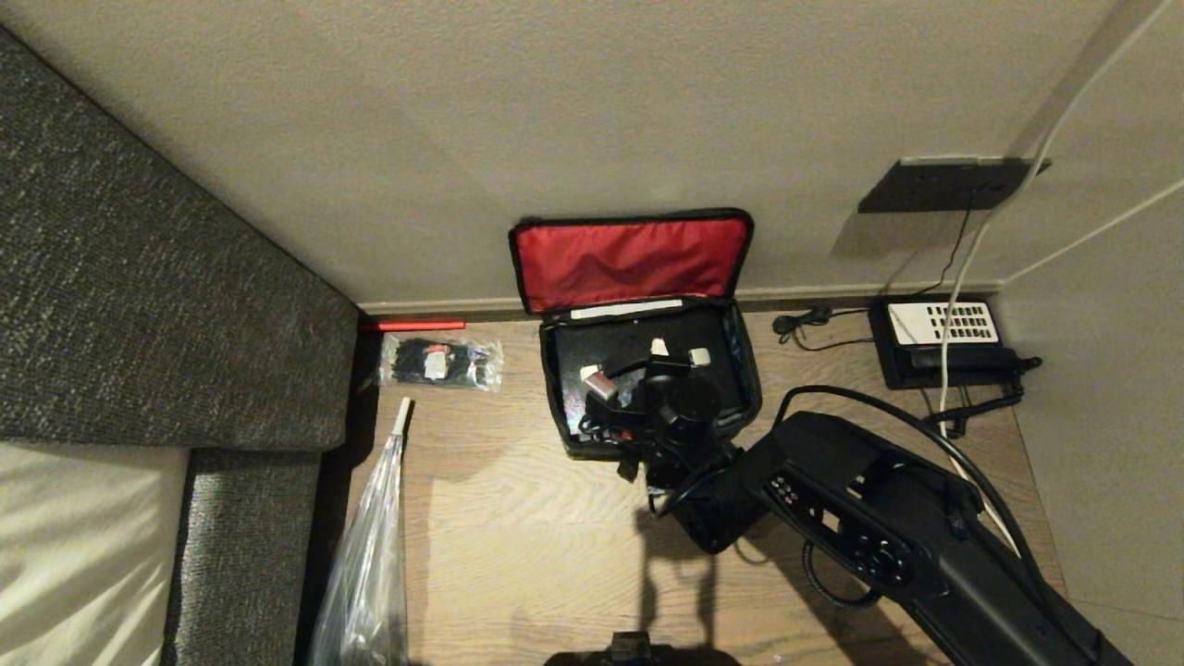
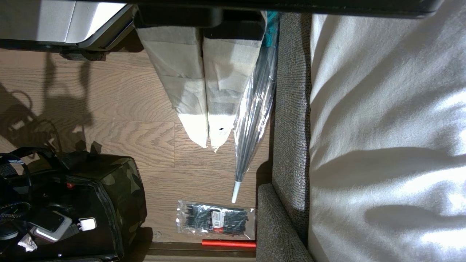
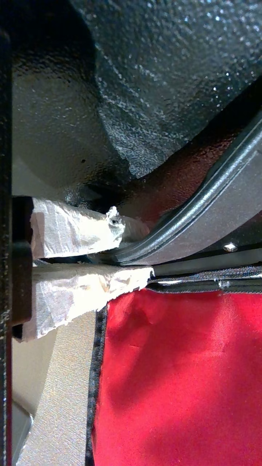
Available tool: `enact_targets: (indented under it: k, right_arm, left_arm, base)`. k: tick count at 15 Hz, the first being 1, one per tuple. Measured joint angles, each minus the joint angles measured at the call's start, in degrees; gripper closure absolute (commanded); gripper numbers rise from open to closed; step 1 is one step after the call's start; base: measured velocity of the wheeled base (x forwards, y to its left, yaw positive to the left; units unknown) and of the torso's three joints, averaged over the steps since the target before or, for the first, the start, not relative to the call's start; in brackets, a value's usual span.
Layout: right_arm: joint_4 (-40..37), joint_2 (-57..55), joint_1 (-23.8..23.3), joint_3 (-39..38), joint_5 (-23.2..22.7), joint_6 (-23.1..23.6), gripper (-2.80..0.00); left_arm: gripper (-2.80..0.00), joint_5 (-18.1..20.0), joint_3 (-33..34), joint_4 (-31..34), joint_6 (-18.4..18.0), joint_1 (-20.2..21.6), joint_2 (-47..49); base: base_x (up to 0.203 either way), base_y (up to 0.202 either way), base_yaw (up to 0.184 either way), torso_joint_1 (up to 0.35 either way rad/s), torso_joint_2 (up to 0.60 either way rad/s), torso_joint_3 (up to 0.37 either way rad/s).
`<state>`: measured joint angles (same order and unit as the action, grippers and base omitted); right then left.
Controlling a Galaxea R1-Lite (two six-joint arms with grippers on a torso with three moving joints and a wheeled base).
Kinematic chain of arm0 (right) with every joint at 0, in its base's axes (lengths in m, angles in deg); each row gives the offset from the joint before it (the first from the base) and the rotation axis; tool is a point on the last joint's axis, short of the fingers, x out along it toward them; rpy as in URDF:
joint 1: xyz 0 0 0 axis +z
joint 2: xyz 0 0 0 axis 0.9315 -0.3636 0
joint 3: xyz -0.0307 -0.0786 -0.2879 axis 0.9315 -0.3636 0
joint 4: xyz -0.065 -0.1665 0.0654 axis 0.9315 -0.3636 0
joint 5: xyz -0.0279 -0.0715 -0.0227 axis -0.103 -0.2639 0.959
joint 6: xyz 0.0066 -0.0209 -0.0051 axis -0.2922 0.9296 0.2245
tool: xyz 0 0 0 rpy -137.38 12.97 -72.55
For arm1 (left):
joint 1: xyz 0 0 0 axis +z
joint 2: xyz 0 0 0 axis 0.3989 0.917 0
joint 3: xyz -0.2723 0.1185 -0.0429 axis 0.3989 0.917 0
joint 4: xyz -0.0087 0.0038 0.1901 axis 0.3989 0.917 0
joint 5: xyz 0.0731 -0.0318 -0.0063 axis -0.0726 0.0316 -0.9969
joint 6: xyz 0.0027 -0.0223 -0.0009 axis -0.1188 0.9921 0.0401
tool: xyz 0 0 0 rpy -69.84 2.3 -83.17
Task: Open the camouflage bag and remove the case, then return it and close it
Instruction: Lift the black box
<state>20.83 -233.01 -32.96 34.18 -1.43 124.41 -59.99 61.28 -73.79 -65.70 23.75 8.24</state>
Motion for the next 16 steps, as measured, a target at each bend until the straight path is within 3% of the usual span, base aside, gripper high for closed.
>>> enact_targets:
  k: [2,3,4,16]
  right_arm:
    - [-0.09,0.64,0.11,-1.44,-0.05,-0.29,0.00]
    - [-0.13,0.80,0.16,-1.75,-0.05,-0.36,-1.99]
    - [-0.21,0.89,0.22,-2.34,0.08,-0.63,-2.80]
    - [-2.57,0.40,0.50,1.17,0.94,-0.39,-2.80]
  left_arm:
    - [0.00,0.00,0.00,0.00,0.02,0.00,0.00]
    - [0.00,0.01,0.00,0.02,0.00,0.00,0.00]
    - [0.00,0.00,0.00,0.00,0.00,0.00,0.00]
    - [0.00,0.01,0.00,0.02,0.02,0.00,0.00]
  base:
    - [0.000,0.000,0.000,0.000,0.00,0.000]
    - [0.000,0.000,0.000,0.000,0.00,0.000]
    - [0.000,0.000,0.000,0.000,0.00,0.000]
    - [0.000,0.000,0.000,0.000,0.00,0.000]
